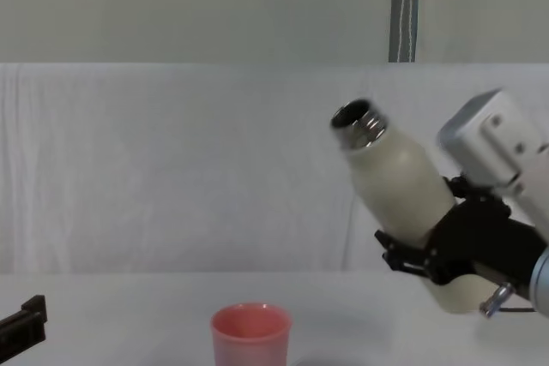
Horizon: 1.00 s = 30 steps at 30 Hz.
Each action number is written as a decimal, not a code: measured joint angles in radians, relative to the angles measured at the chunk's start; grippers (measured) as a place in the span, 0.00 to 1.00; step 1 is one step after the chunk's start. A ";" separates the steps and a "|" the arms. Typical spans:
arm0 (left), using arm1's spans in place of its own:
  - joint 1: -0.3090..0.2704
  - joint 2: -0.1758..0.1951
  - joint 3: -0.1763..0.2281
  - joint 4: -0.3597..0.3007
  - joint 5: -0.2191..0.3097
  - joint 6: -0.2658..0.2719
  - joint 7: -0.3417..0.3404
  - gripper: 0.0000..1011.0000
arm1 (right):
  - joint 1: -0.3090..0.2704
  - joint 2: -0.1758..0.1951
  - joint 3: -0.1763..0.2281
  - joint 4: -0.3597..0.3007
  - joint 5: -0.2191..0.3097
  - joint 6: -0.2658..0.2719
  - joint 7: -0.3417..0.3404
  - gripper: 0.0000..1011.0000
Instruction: Grasp the thermos with one hand and pour water into the cup lid.
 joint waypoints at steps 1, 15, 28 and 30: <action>0.000 0.000 0.000 0.000 0.000 0.000 0.000 0.99 | -0.009 -0.011 0.020 -0.007 0.040 0.000 0.015 0.94; 0.000 0.000 0.000 0.000 0.000 0.000 0.000 0.99 | -0.067 -0.066 0.127 -0.048 0.296 0.044 0.119 0.94; 0.000 0.000 0.000 0.000 0.000 0.000 0.000 0.99 | -0.130 -0.075 0.185 -0.072 0.403 0.028 0.125 0.94; 0.000 0.000 0.000 0.000 0.000 0.000 0.000 0.99 | -0.139 -0.081 0.200 -0.072 0.430 0.022 0.125 0.94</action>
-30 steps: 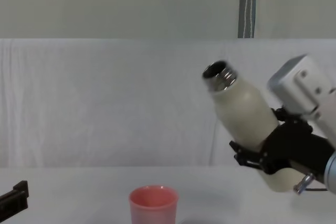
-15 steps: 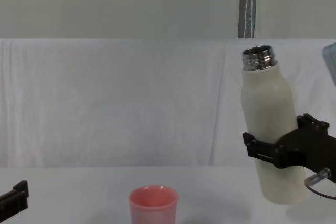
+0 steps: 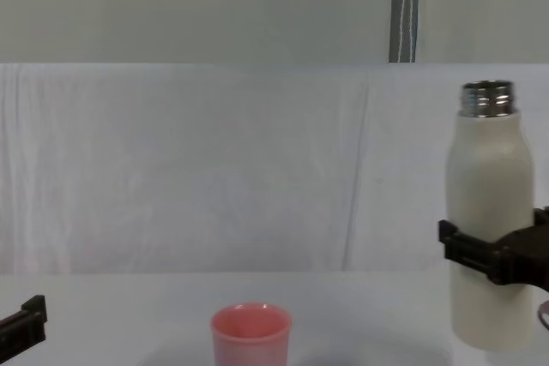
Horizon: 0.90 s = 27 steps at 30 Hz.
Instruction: Grasp the thermos with one hand and pour water into the cup lid.
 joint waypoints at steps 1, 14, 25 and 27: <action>0.000 0.000 0.000 0.000 0.000 0.000 0.000 0.99 | -0.003 -0.002 0.006 0.000 0.009 -0.002 0.000 0.94; 0.000 0.000 0.000 0.000 0.000 0.000 0.000 0.99 | -0.041 -0.024 0.049 0.012 0.101 -0.022 0.005 0.94; 0.000 0.000 0.000 0.000 0.000 0.000 0.000 0.99 | -0.054 -0.023 0.048 0.028 0.113 -0.030 0.009 0.94; 0.000 0.000 0.000 0.000 0.000 0.000 0.000 0.99 | -0.054 -0.024 0.047 0.034 0.114 -0.032 0.011 0.94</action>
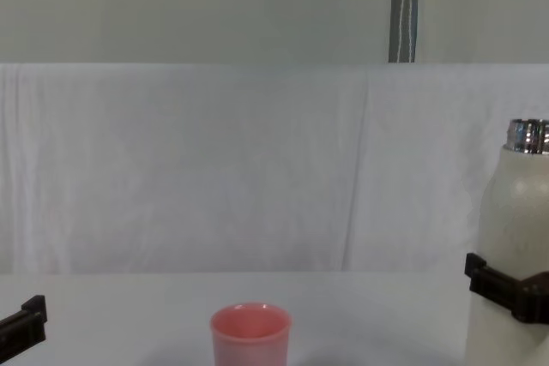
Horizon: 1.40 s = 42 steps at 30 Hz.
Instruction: Grasp the thermos with one hand and pour water into the cup lid.
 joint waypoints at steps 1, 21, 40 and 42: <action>0.000 0.000 0.000 0.000 0.000 0.000 0.000 0.99 | 0.001 -0.001 -0.001 0.006 0.002 -0.003 0.003 0.94; 0.000 0.000 0.000 0.000 0.000 0.000 0.000 0.99 | 0.035 -0.005 -0.019 0.056 0.003 -0.006 0.010 0.94; 0.000 0.000 0.000 0.000 0.000 0.000 0.000 0.99 | 0.070 -0.001 -0.046 0.094 -0.037 -0.020 0.012 0.94; 0.000 0.000 0.000 0.000 0.000 0.000 0.000 0.99 | 0.072 -0.001 -0.047 0.095 -0.039 -0.022 0.012 0.94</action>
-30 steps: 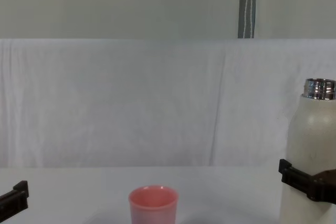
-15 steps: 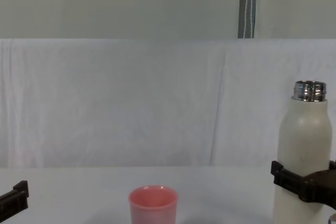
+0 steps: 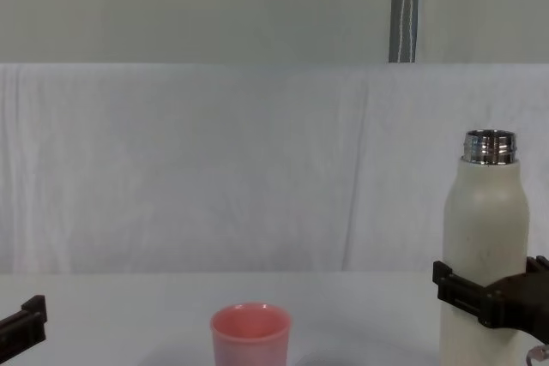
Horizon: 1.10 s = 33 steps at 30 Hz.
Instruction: Grasp the thermos with one hand and pour water into the cup lid.
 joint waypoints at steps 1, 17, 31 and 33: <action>0.000 0.000 0.000 0.000 0.000 0.000 0.000 0.99 | 0.001 0.000 0.000 0.001 0.000 0.000 0.000 0.94; 0.000 0.000 0.000 0.000 0.000 0.000 0.000 0.99 | 0.015 -0.010 -0.003 0.026 0.005 -0.012 0.003 0.94; 0.000 0.000 0.000 0.000 0.000 0.000 0.000 0.99 | 0.018 -0.010 -0.007 0.029 0.002 -0.007 0.003 0.94; 0.000 0.000 0.000 0.000 0.000 0.000 0.000 0.99 | 0.018 -0.011 -0.007 0.030 0.002 -0.006 0.003 0.94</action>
